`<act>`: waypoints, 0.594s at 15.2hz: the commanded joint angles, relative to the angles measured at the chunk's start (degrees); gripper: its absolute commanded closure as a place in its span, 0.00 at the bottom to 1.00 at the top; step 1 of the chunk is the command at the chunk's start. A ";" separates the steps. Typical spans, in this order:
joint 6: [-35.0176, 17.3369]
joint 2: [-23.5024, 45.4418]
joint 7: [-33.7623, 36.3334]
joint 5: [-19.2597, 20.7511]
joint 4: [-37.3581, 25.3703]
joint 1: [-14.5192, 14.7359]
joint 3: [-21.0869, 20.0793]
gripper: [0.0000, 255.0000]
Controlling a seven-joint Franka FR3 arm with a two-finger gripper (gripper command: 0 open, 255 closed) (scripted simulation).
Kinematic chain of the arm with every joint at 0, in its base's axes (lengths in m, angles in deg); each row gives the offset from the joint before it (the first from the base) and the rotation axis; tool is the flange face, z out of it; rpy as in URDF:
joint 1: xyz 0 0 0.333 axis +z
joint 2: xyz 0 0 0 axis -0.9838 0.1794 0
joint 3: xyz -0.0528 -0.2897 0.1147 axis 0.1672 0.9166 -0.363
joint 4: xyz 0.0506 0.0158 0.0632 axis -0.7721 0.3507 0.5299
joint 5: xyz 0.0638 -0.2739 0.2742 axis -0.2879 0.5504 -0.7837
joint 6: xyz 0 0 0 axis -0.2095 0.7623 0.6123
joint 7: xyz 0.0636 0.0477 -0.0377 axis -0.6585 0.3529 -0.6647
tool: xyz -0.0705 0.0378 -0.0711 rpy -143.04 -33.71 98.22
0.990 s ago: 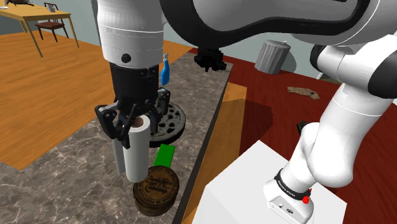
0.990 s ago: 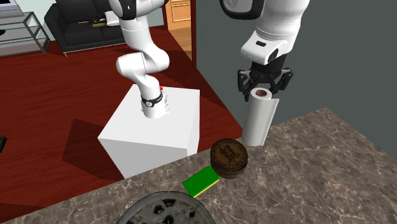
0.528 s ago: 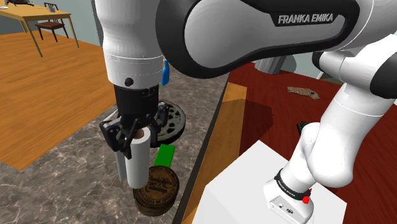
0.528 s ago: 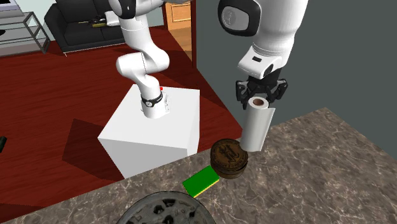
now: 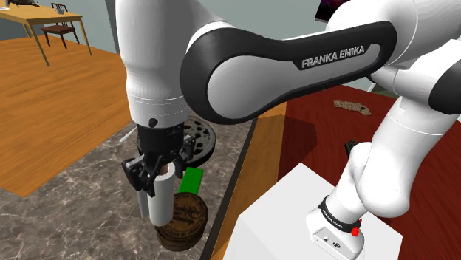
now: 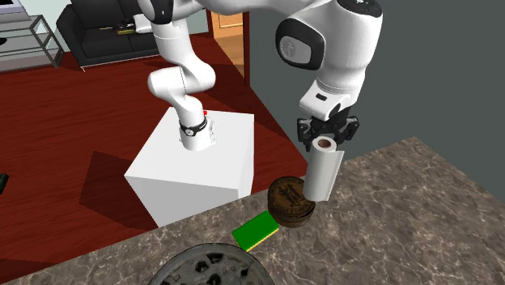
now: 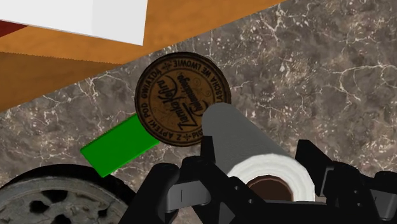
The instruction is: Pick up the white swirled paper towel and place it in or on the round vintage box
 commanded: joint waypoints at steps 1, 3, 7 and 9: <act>-1.52 0.12 0.14 0.06 1.38 0.10 -0.06 1.00; -3.01 0.31 0.13 0.16 2.71 0.11 -0.04 1.00; -4.07 0.48 0.13 0.24 3.62 0.12 -0.03 1.00; -4.07 0.48 0.13 0.24 3.62 0.12 -0.03 1.00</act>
